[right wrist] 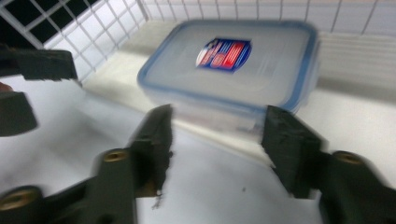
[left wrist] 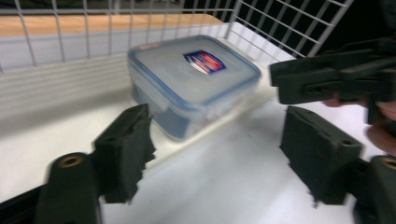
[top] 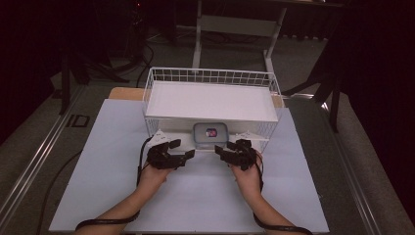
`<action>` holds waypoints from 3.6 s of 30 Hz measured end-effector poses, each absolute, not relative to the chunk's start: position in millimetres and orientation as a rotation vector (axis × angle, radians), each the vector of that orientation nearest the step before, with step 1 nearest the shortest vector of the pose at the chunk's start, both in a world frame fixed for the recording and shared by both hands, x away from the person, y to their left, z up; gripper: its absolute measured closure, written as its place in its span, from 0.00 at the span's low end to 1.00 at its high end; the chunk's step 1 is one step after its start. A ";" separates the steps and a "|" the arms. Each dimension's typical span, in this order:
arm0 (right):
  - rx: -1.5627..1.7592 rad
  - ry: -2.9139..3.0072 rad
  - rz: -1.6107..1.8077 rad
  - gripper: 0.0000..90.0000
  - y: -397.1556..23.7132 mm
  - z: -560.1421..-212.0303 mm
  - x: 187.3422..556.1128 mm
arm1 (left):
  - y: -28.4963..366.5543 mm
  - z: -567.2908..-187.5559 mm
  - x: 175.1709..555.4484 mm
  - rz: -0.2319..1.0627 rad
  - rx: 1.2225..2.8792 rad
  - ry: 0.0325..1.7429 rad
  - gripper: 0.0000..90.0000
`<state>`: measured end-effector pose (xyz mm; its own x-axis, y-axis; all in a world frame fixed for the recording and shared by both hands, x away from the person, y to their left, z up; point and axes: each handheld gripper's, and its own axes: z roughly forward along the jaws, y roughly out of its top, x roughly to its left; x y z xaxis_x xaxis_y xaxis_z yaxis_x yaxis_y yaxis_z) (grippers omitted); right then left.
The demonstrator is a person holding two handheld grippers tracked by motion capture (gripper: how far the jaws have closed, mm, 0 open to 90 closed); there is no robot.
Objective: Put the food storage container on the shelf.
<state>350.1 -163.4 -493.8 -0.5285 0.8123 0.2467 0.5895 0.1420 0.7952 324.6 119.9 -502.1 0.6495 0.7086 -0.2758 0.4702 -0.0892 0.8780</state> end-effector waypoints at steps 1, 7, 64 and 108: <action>1.369 2.198 1.311 0.61 -161.6 -494.6 349.3 | 120.9 -502.6 321.4 0.277 1.733 0.954 0.23; 1.356 2.247 1.223 1.00 -153.8 -500.3 350.6 | 116.9 -519.4 305.7 0.330 1.780 0.974 0.05; 1.411 2.185 1.199 0.99 -106.4 -518.7 410.2 | 123.2 -514.3 283.1 0.409 1.774 0.964 0.02; 1.022 2.323 1.430 0.20 -151.3 -482.3 324.1 | 134.9 -489.0 266.0 0.366 1.798 0.776 0.02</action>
